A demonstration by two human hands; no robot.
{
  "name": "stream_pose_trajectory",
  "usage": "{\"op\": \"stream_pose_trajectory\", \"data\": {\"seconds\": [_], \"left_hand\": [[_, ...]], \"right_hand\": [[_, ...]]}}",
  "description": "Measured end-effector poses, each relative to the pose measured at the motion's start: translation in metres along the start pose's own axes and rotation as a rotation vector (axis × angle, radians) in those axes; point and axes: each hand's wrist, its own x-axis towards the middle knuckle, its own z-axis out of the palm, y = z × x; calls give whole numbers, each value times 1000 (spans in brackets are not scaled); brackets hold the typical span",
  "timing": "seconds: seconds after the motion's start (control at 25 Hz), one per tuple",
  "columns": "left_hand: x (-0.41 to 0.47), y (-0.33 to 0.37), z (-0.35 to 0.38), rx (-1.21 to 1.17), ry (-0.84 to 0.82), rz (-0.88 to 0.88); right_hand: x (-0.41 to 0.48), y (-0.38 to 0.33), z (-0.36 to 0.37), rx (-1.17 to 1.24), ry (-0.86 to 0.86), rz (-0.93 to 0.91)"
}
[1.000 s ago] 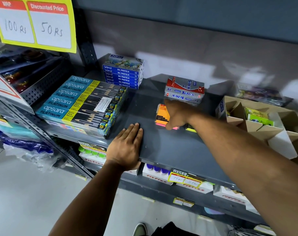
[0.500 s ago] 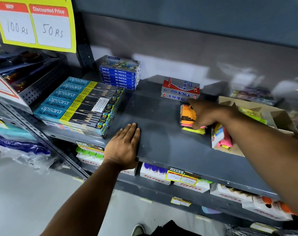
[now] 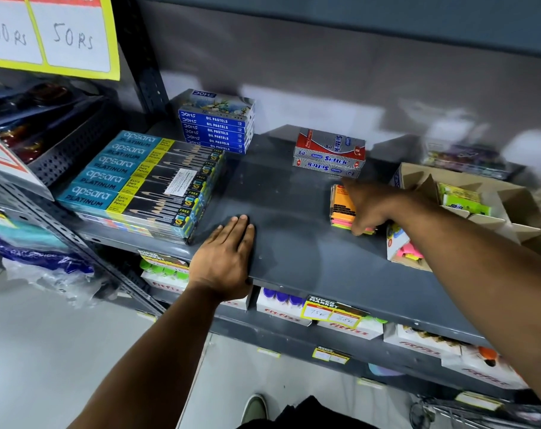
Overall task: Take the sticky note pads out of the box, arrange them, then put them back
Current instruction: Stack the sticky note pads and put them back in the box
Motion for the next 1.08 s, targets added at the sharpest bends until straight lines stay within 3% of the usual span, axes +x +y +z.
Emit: {"op": "stream_pose_trajectory", "data": {"seconds": [0.92,1.08], "left_hand": [[-2,-1,2,-15,26,17],[-3,0,1,-5,21,14]], "right_hand": [[-16,-10,-12,24,14,7],[-38,-8,-38,7,110,-31]]}}
